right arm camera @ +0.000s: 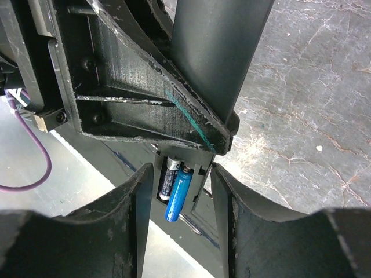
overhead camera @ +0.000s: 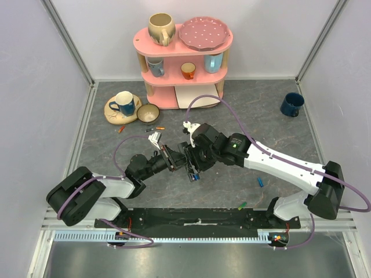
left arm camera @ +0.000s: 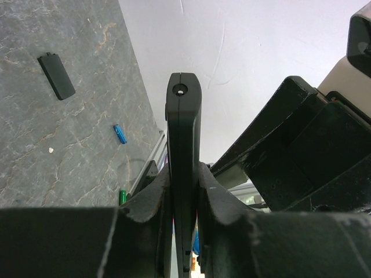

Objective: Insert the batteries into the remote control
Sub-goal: Load the battery into the remote control.

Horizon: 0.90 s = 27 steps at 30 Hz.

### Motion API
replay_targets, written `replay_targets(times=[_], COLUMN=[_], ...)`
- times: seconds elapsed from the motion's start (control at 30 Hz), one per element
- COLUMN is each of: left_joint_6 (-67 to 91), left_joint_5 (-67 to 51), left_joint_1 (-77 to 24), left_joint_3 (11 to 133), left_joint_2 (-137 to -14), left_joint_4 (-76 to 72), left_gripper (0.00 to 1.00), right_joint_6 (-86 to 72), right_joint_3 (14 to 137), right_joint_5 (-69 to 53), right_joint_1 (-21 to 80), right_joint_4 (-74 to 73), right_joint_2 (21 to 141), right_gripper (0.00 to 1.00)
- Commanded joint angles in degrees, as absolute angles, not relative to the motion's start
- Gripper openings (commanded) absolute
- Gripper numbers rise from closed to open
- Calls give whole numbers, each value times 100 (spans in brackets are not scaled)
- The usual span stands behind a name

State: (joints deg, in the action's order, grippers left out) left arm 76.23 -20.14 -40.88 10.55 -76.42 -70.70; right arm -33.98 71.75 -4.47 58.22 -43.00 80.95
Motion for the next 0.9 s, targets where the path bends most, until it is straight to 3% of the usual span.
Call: replay_targets(times=[0.0, 0.27, 0.43, 0.57, 0.87], left_joint_6=[7787, 7901, 8226, 8507, 8824], left_joint_5=[-2171, -2197, -2215, -2346, -2444], left_joint_1=[-4122, -4122, -4087, -4061, -4052], left_joint_3=[1195, 1160, 1046, 1011, 1063], left_joint_2=[-7752, -7770, -7857, -8015, -8113], left_joint_4=[-7576, -7682, -8112, -8428, -8798], left_gripper=[2, 2, 2, 2, 2], right_joint_6=[-3454, -3393, -3690, -4008, -4288], right_joint_3=[7453, 7392, 6120, 5214, 4203], right_joint_5=[-580, 287, 774, 415, -1238], right_joint_1=[5792, 5774, 5766, 5599, 5212], right_joint_4=[-3999, -3850, -2493, -1820, -844], right_joint_2=[7866, 7121, 6128, 5283, 5027], right_gripper=[52, 53, 52, 69, 79])
